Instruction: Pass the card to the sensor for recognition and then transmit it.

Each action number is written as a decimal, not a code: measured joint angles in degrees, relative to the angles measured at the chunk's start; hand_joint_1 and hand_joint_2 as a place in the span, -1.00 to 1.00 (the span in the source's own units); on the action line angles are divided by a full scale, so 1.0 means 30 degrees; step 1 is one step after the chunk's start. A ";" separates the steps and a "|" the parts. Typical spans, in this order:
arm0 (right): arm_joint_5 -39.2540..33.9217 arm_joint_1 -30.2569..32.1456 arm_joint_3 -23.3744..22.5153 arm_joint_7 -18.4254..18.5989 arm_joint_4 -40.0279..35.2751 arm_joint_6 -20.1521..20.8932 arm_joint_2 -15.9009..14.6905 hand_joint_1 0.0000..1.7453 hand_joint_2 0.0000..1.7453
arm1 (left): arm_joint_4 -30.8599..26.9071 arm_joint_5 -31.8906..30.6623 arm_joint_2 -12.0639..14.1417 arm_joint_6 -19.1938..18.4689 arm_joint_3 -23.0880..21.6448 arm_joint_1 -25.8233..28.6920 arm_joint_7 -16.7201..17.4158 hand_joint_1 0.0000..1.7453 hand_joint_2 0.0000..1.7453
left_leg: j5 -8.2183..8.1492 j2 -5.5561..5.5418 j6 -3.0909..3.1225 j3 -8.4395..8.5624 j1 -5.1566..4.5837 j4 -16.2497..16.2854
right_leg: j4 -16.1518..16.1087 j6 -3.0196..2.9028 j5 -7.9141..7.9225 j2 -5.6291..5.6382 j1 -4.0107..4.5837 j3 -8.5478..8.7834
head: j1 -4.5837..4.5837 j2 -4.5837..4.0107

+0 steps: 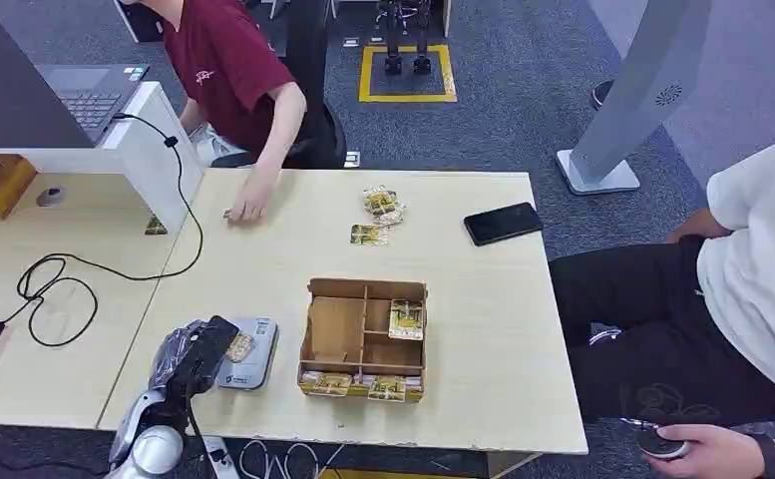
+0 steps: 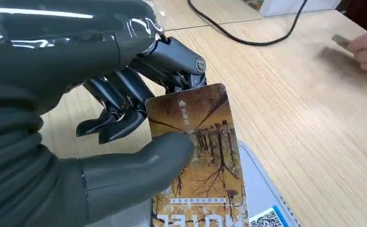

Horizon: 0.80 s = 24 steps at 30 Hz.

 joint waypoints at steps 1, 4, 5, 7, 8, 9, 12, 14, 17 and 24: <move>0.0000 -0.0006 0.0000 0.0015 0.0000 0.0000 0.0000 -1.00 -1.00 | 0.0177 -0.0125 -0.0007 0.0066 0.0081 -0.0021 0.0000 1.00 1.00 | 0.0000 -0.0001 0.0000 0.0001 0.0000 0.0000 | 0.0000 0.0000 0.0000 0.0000 0.0000 0.0003 | 0.0001 0.0000; 0.0022 -0.0015 0.0000 0.0036 0.0000 -0.0007 0.0000 -1.00 -1.00 | 0.0862 -0.0708 -0.0066 0.0423 0.0299 -0.0140 0.0051 1.00 1.00 | 0.0000 -0.0002 0.0000 0.0008 -0.0001 0.0000 | -0.0001 0.0000 0.0000 -0.0002 -0.0001 0.0016 | -0.0007 0.0000; 0.0029 -0.0018 0.0000 0.0036 0.0000 -0.0007 0.0000 -1.00 -1.00 | 0.1102 -0.0934 -0.0088 0.0532 0.0372 -0.0241 0.0058 1.00 1.00 | 0.0000 -0.0007 0.0000 0.0014 -0.0001 -0.0001 | -0.0001 0.0000 0.0000 -0.0009 -0.0001 0.0029 | 0.0001 0.0000; 0.0044 -0.0027 0.0000 0.0044 0.0000 -0.0007 0.0000 -1.00 -1.00 | 0.1481 -0.1174 -0.0109 0.0627 0.0511 -0.0342 0.0065 1.00 1.00 | -0.0001 -0.0010 0.0000 0.0034 -0.0001 -0.0004 | -0.0001 0.0000 -0.0001 -0.0010 -0.0001 0.0048 | 0.0001 0.0000; 0.0044 -0.0027 0.0000 0.0044 0.0000 -0.0007 0.0000 -1.00 -1.00 | 0.1698 -0.1361 -0.0131 0.0757 0.0634 -0.0383 0.0072 1.00 1.00 | -0.0001 -0.0008 -0.0001 0.0041 -0.0001 -0.0005 | -0.0001 0.0000 -0.0001 -0.0009 -0.0001 0.0055 | -0.0007 0.0000; 0.0044 -0.0028 0.0000 0.0044 0.0000 -0.0007 0.0000 -1.00 -1.00 | 0.1882 -0.1589 -0.0146 0.0831 0.0715 -0.0421 0.0117 1.00 1.00 | 0.0000 -0.0007 -0.0001 0.0045 -0.0001 -0.0005 | -0.0001 0.0000 -0.0001 -0.0009 -0.0001 0.0057 | -0.0007 0.0000; 0.0051 -0.0027 0.0000 0.0051 0.0000 -0.0029 0.0000 -1.00 -1.00 | 0.2397 -0.2076 -0.0197 0.0903 0.0852 -0.0504 0.0175 1.00 1.00 | 0.0004 -0.0010 -0.0004 0.0052 -0.0001 -0.0006 | 0.0000 0.0000 0.0000 -0.0010 -0.0001 0.0069 | 0.0000 -0.0007; 0.0051 -0.0027 0.0000 0.0051 0.0000 -0.0035 0.0000 -1.00 -1.00 | 0.2725 -0.2208 -0.0211 0.0911 0.0911 -0.0477 0.0233 1.00 1.00 | 0.0007 -0.0009 -0.0004 0.0053 0.0000 -0.0006 | 0.0001 -0.0001 0.0000 -0.0013 -0.0001 0.0070 | 0.0000 0.0000; 0.0058 -0.0029 0.0000 0.0058 0.0000 -0.0058 0.0000 -1.00 -1.00 | 0.2988 -0.2251 -0.0306 0.0896 0.0926 -0.0399 0.0021 1.00 1.00 | 0.0017 -0.0046 0.0001 0.0052 -0.0002 -0.0005 | 0.0001 0.0000 0.0000 -0.0056 -0.0001 0.0077 | 0.0001 0.0000; 0.0051 -0.0022 0.0000 0.0058 0.0000 -0.0116 0.0000 -1.00 -1.00 | 0.2215 0.0687 -0.0488 -0.0468 0.0933 -0.0274 -0.1334 1.00 1.00 | 0.0018 -0.0044 -0.0002 0.0053 -0.0008 -0.0004 | 0.0000 0.0001 0.0001 -0.0056 -0.0007 0.0080 | 0.0001 0.0000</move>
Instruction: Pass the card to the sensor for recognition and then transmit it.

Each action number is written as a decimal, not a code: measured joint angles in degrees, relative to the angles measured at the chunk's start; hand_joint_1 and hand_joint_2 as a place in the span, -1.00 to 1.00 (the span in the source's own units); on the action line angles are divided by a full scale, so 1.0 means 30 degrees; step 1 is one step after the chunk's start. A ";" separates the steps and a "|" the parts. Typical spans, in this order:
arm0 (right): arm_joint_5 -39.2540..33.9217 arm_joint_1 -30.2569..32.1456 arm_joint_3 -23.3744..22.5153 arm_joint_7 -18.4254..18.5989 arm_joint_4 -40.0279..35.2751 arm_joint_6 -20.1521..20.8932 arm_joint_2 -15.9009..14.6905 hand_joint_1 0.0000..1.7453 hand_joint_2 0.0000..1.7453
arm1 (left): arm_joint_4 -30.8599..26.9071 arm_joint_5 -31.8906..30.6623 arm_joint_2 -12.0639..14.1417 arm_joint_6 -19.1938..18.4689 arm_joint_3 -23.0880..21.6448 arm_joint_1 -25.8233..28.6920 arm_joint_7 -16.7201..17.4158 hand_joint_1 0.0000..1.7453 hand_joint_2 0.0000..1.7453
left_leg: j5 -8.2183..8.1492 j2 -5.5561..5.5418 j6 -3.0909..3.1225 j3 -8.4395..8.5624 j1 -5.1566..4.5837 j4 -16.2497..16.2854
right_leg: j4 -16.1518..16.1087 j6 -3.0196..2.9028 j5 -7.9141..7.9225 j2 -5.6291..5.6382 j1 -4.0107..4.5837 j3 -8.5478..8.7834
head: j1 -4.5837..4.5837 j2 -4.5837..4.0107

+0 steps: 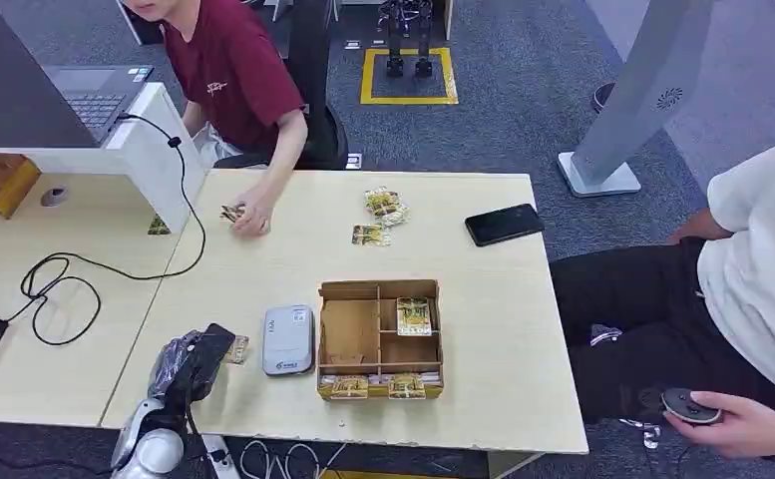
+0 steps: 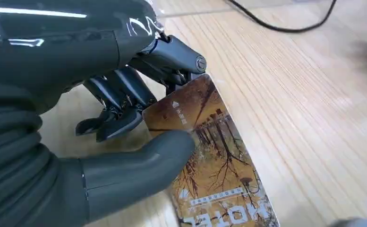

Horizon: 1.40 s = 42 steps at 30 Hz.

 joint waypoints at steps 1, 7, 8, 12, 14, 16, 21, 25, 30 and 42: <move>-0.0015 0.0005 0.0000 0.0000 0.0000 0.0000 0.0000 -1.00 -1.00 | -0.0292 0.0678 -0.0007 -0.0284 0.0000 0.0078 -0.0219 1.00 1.00 | 0.0001 0.0000 0.0000 0.0000 0.0001 0.0001 | 0.0000 0.0000 0.0000 0.0000 0.0000 -0.0002 | -0.0007 0.0000; -0.0051 0.0032 0.0000 -0.0036 0.0000 -0.0029 0.0000 -1.00 -1.00 | -0.2004 0.3189 -0.0117 -0.0654 -0.0015 0.0652 -0.0932 1.00 1.00 | 0.0003 0.0011 -0.0005 -0.0020 0.0006 0.0002 | 0.0002 -0.0009 0.0006 0.0022 0.0005 -0.0050 | -0.0007 0.0000; -0.0051 0.0032 0.0000 -0.0036 0.0000 -0.0029 0.0000 -1.00 -1.00 | -0.2256 0.3312 -0.0131 -0.0597 -0.0037 0.0689 -0.1004 1.00 1.00 | 0.0003 0.0008 -0.0005 -0.0024 0.0006 0.0002 | 0.0002 -0.0009 0.0006 0.0021 0.0005 -0.0052 | -0.0007 0.0000; -0.0051 0.0031 0.0000 -0.0051 0.0000 -0.0029 0.0000 -1.00 -1.00 | -0.3074 0.4334 -0.0182 -0.0202 -0.0168 0.0782 -0.2245 1.00 1.00 | 0.0002 0.0011 -0.0005 -0.0051 0.0006 0.0002 | 0.0002 -0.0009 0.0005 0.0023 0.0005 -0.0078 | 0.0000 0.0000; -0.0044 0.0034 0.0000 -0.0058 0.0000 -0.0022 0.0000 -1.00 -1.00 | -0.3604 0.4763 -0.0342 0.0451 -0.0182 0.0810 -0.3595 1.00 1.00 | 0.0002 0.0009 -0.0005 -0.0064 0.0005 0.0003 | 0.0001 -0.0008 0.0005 0.0022 0.0005 -0.0091 | -0.0001 0.0000; -0.0007 0.0031 0.0000 -0.0073 0.0000 0.0000 0.0000 -1.00 -1.00 | -0.4183 0.4514 -0.0459 0.1220 -0.0263 0.0799 -0.4540 1.00 1.00 | 0.0001 0.0012 -0.0004 -0.0064 0.0005 0.0005 | -0.0001 -0.0008 0.0006 0.0023 0.0005 -0.0096 | 0.0000 0.0000; 0.0000 0.0022 0.0007 -0.0080 0.0000 0.0051 0.0000 -1.00 -1.00 | -0.5377 0.3858 -0.0597 0.2377 -0.0685 0.0630 -0.5428 1.00 1.00 | 0.0001 0.0020 -0.0004 -0.0064 0.0003 0.0005 | -0.0001 -0.0008 0.0006 0.0034 0.0003 -0.0097 | -0.0007 0.0000; 0.0378 -0.0028 0.0058 -0.0131 0.0000 0.0167 0.0000 -1.00 -1.00 | -0.5696 0.0632 -0.0583 0.5139 -0.1012 0.0128 -0.6403 1.00 1.00 | 0.0002 0.0014 -0.0004 -0.0065 0.0006 0.0007 | 0.0001 -0.0008 0.0006 0.0036 0.0005 -0.0101 | 0.0000 0.0000; 0.0975 -0.0273 0.0422 -0.0255 -0.0036 0.0452 -0.0088 -1.00 -1.00 | -0.4940 -0.6436 -0.0088 0.9354 -0.1348 -0.1408 -0.6193 1.00 1.00 | 0.0006 0.0022 -0.0008 -0.0059 0.0009 0.0007 | 0.0007 -0.0013 0.0011 0.0042 0.0008 -0.0097 | -0.0007 0.0000; 0.1319 -0.0546 0.0925 -0.0277 -0.0204 0.0787 -0.0284 -1.00 -1.00 | -0.2381 -1.1501 -0.0029 0.9589 -0.0334 -0.3500 -0.6972 1.00 1.00 | 0.0007 0.0023 -0.0011 -0.0068 0.0008 0.0007 | 0.0011 -0.0013 0.0010 0.0050 0.0008 -0.0104 | -0.0007 0.0000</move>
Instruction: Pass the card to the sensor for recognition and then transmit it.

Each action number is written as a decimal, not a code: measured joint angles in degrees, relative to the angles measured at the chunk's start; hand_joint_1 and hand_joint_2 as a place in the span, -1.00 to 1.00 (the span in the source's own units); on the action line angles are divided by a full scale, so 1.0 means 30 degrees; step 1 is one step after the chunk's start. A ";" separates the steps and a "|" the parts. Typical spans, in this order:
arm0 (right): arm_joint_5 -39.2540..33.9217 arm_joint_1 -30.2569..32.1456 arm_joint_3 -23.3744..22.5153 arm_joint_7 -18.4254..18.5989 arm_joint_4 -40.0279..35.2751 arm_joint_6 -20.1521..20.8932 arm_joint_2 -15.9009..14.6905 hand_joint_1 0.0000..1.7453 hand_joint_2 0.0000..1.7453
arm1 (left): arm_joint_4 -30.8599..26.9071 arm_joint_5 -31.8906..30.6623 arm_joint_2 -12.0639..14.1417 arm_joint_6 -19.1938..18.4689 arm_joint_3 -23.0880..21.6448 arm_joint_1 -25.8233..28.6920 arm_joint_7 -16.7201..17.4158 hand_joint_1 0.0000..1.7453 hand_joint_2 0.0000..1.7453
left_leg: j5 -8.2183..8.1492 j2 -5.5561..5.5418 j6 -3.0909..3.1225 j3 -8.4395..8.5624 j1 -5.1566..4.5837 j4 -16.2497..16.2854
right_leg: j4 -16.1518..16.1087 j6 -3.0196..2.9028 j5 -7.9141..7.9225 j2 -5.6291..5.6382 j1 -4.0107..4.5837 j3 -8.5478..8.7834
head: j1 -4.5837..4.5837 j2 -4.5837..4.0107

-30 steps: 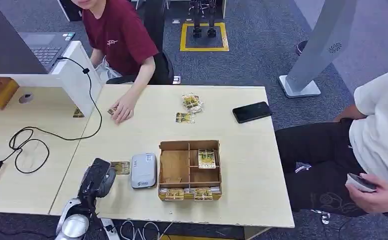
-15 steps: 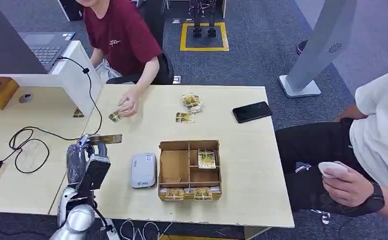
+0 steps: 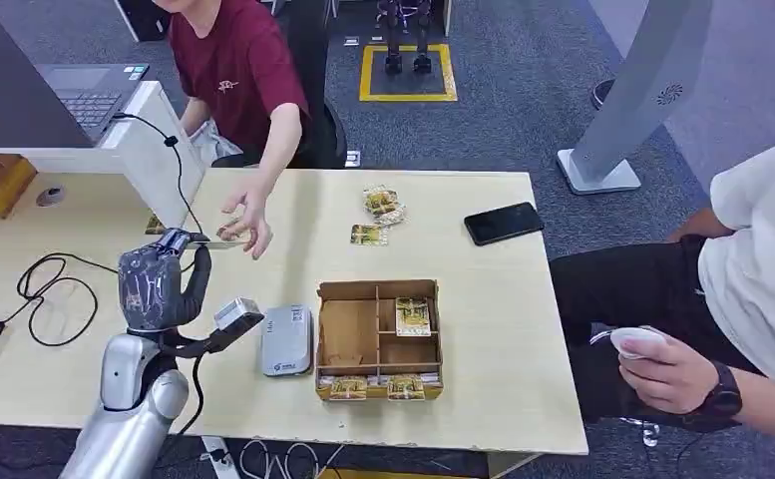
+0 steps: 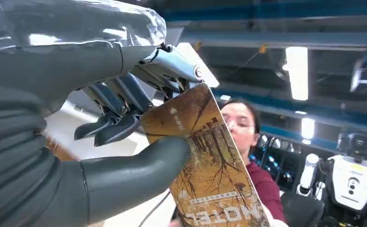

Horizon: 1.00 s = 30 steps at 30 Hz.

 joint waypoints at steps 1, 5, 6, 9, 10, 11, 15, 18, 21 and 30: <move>0.0000 -0.0006 0.0014 0.0000 -0.0007 0.0007 0.0000 -1.00 -1.00 | 0.0124 -0.0502 -0.0051 0.0000 0.0182 -0.0100 -0.0109 1.00 1.00 | 0.0000 0.0000 0.0000 -0.0002 0.0000 0.0000 | 0.0000 0.0000 0.0000 -0.0001 0.0000 -0.0001 | 0.0007 0.0000; 0.0000 -0.0014 0.0044 0.0000 -0.0058 0.0007 -0.0007 -1.00 -1.00 | 0.0590 -0.1222 -0.0335 0.0000 0.0998 -0.0518 -0.0357 1.00 1.00 | 0.0000 0.0010 0.0000 0.0001 0.0000 -0.0001 | 0.0000 0.0000 0.0001 0.0006 0.0000 0.0000 | 0.0000 0.0000; 0.0000 -0.0014 0.0051 0.0000 -0.0066 0.0007 -0.0007 -1.00 -1.00 | 0.0721 -0.1353 -0.0408 0.0000 0.1195 -0.0589 -0.0386 1.00 1.00 | 0.0000 0.0009 0.0000 0.0001 0.0000 0.0000 | 0.0001 0.0000 0.0001 0.0006 0.0000 0.0000 | 0.0007 0.0000; 0.0000 -0.0013 0.0051 0.0000 -0.0109 0.0000 -0.0036 -1.00 -1.00 | 0.0939 -0.1390 -0.0598 0.0000 0.1647 -0.0667 -0.0582 -1.00 1.00 | 0.0001 0.0009 0.0000 0.0003 0.0001 0.0000 | 0.0001 0.0000 0.0001 0.0006 0.0001 -0.0001 | 0.0000 0.0000; 0.0000 -0.0013 0.0051 -0.0007 -0.0109 0.0000 -0.0036 -1.00 -1.00 | 0.1027 -0.1287 -0.0678 0.0000 0.1785 -0.0685 -0.0751 -1.00 1.00 | 0.0001 0.0009 0.0000 0.0001 0.0001 0.0000 | 0.0001 0.0000 0.0001 0.0006 0.0001 -0.0001 | 0.0000 0.0000; 0.0000 -0.0014 0.0051 -0.0007 -0.0109 0.0000 -0.0036 -1.00 -1.00 | 0.1099 -0.1142 -0.0706 0.0000 0.1857 -0.0702 -0.0844 -1.00 1.00 | 0.0000 0.0009 -0.0001 0.0001 0.0001 0.0000 | 0.0001 0.0000 0.0001 0.0006 0.0001 -0.0001 | 0.0007 0.0000; -0.0007 -0.0014 0.0051 -0.0007 -0.0109 -0.0029 -0.0044 -1.00 -1.00 | 0.1654 0.0960 -0.0801 -0.0007 0.1945 -0.0849 -0.0902 -1.00 1.00 | 0.0000 0.0008 0.0000 0.0001 0.0001 0.0000 | 0.0000 0.0000 0.0000 0.0006 0.0001 -0.0006 | 0.0007 0.0000; -0.0131 0.0021 0.0044 -0.0007 -0.0109 -0.0226 -0.0044 -1.00 -1.00 | 0.1821 0.5226 -0.0866 -0.0923 0.1378 -0.0909 0.0376 -1.00 1.00 | -0.0001 0.0020 0.0000 -0.0001 0.0000 0.0000 | -0.0001 0.0000 0.0001 0.0018 0.0000 -0.0014 | 0.0007 0.0000; -0.0415 0.0105 0.0029 0.0000 -0.0109 -0.0488 -0.0036 -1.00 -1.00 | 0.1568 0.8772 -0.0990 -0.2520 0.0598 -0.0780 0.1122 -1.00 1.00 | -0.0001 0.0014 0.0000 -0.0003 -0.0001 0.0001 | -0.0001 0.0000 0.0001 0.0013 -0.0001 -0.0013 | 0.0000 0.0000; -0.0830 0.0347 -0.0094 -0.0145 -0.0095 -0.0532 -0.0044 -1.00 -1.00 | -0.2787 1.0299 0.0195 -0.6795 -0.3088 0.2050 -0.0304 -1.00 1.00 | -0.0022 0.0060 0.0016 -0.0018 -0.0004 -0.0001 | -0.0006 0.0002 -0.0005 0.0057 -0.0002 -0.0034 | 0.0007 0.0000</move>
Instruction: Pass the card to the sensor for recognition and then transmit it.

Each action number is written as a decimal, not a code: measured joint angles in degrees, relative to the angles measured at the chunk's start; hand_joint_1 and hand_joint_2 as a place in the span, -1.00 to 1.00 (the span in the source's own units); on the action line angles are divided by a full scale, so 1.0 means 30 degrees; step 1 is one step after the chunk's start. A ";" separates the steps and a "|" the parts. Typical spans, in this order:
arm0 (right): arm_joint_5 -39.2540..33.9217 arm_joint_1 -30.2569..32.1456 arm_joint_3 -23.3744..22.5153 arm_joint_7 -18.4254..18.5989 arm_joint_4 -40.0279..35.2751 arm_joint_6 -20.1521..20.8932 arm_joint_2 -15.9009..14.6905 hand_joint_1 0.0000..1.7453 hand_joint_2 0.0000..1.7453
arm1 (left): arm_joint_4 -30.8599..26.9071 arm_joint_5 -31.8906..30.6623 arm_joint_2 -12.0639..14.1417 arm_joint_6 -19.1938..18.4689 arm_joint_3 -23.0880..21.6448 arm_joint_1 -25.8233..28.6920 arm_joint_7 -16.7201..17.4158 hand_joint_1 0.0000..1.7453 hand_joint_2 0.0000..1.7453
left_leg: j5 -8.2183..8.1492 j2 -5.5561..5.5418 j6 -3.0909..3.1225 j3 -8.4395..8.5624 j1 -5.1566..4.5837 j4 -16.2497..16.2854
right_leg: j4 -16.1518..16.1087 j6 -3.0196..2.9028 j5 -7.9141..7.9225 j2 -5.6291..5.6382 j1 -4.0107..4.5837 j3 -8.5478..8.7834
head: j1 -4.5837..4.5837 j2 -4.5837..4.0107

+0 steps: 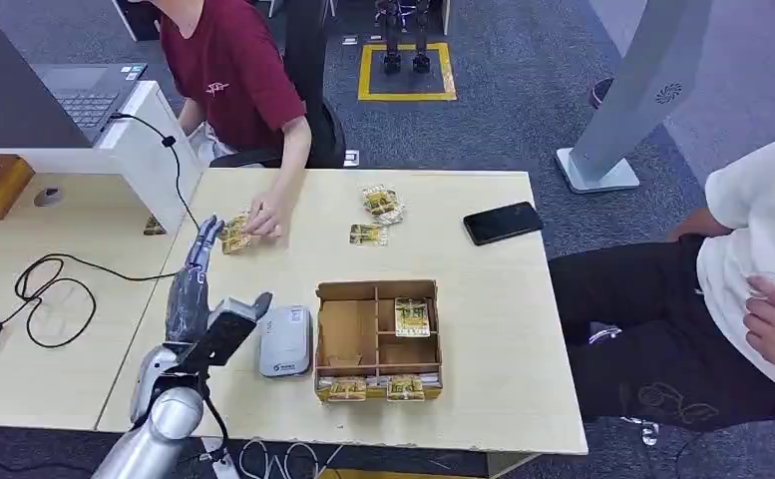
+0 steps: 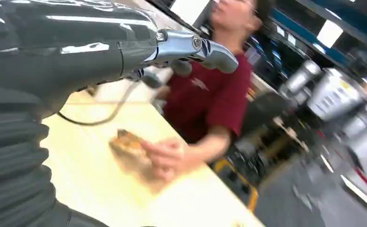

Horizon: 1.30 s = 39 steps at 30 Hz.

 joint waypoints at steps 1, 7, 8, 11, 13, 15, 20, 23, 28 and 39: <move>-0.0109 0.0001 -0.0015 -0.0015 0.0007 0.0014 0.0000 -1.00 -1.00 | -0.0627 -0.0335 0.0306 -0.0322 -0.0480 0.0459 -0.0320 -1.00 1.00 | -0.0008 0.0006 -0.0008 0.0000 0.0000 -0.0001 | 0.0001 0.0000 0.0000 0.0004 0.0000 -0.0002 | -0.0007 0.0000; -0.0197 0.0015 -0.0197 -0.0059 0.0102 0.0204 0.0007 -1.00 -1.00 | -0.3201 -0.3726 0.1692 0.1136 -0.3461 0.3007 -0.2195 -1.00 1.00 | -0.0011 0.0004 -0.0009 -0.0009 0.0002 -0.0004 | 0.0000 0.0004 -0.0007 0.0000 0.0001 -0.0011 | -0.0001 0.0000; -0.0190 0.0008 -0.0197 -0.0059 0.0102 0.0240 0.0007 -1.00 -1.00 | -0.3311 -0.4871 0.1844 0.2025 -0.3883 0.3243 -0.2188 -1.00 1.00 | -0.0011 0.0003 -0.0009 -0.0011 0.0002 -0.0005 | 0.0000 0.0005 -0.0006 -0.0001 0.0001 -0.0010 | 0.0000 0.0000; -0.0175 -0.0028 -0.0204 -0.0030 0.0124 0.0306 0.0007 -1.00 -1.00 | -0.3369 -0.6369 0.2173 0.3755 -0.5020 0.3614 -0.1962 -1.00 1.00 | -0.0010 0.0000 -0.0009 -0.0009 0.0001 -0.0004 | 0.0000 0.0006 -0.0004 -0.0005 0.0000 -0.0001 | 0.0000 0.0000; -0.0161 -0.0031 -0.0204 -0.0015 0.0124 0.0306 0.0007 -1.00 -1.00 | -0.3326 -0.6655 0.2304 0.4370 -0.5577 0.3787 -0.1889 -1.00 1.00 | -0.0008 -0.0001 -0.0007 -0.0009 0.0000 -0.0004 | -0.0001 0.0006 -0.0002 -0.0005 -0.0001 0.0001 | 0.0000 0.0000; -0.0153 -0.0050 -0.0204 0.0007 0.0124 0.0306 0.0007 -1.00 -1.00 | -0.3056 -0.7070 0.2399 0.4960 -0.6072 0.3824 -0.1765 -1.00 1.00 | -0.0003 -0.0007 -0.0007 -0.0009 0.0001 -0.0003 | 0.0000 0.0006 -0.0001 -0.0023 0.0000 0.0009 | 0.0000 0.0000; -0.0139 -0.0123 -0.0204 0.0036 0.0124 0.0335 0.0007 -1.00 -1.00 | -0.2043 -0.7748 0.2537 0.5608 -0.6917 0.3878 -0.1203 -1.00 1.00 | -0.0003 -0.0015 -0.0008 -0.0002 0.0001 -0.0003 | 0.0000 0.0002 0.0001 -0.0023 0.0000 0.0010 | -0.0007 0.0000; 0.0035 -0.0233 -0.0204 0.0094 0.0124 0.0429 0.0015 -1.00 -1.00 | -0.1077 -0.8780 0.2544 0.6240 -0.7447 0.3822 -0.0731 -1.00 1.00 | -0.0004 -0.0014 -0.0009 -0.0001 0.0001 -0.0004 | 0.0000 0.0002 0.0000 -0.0021 0.0000 0.0007 | 0.0000 0.0000; 0.0175 -0.0402 -0.0204 0.0225 0.0124 0.0568 0.0015 -1.00 -1.00 | 0.0566 -0.9598 0.2150 0.6780 -0.7944 0.3662 0.0035 -1.00 1.00 | -0.0003 -0.0018 -0.0008 -0.0003 0.0001 -0.0003 | -0.0001 0.0002 0.0000 -0.0023 0.0000 0.0006 | 0.0000 0.0000; 0.0204 -0.0548 -0.0204 0.0415 0.0124 0.0605 0.0066 -1.00 -1.00 | 0.2239 -0.9918 0.1072 0.6795 -0.8409 0.2793 0.0843 -1.00 1.00 | -0.0002 -0.0031 -0.0007 0.0000 -0.0001 0.0002 | -0.0001 0.0003 0.0003 -0.0037 -0.0002 0.0015 | -0.0007 0.0000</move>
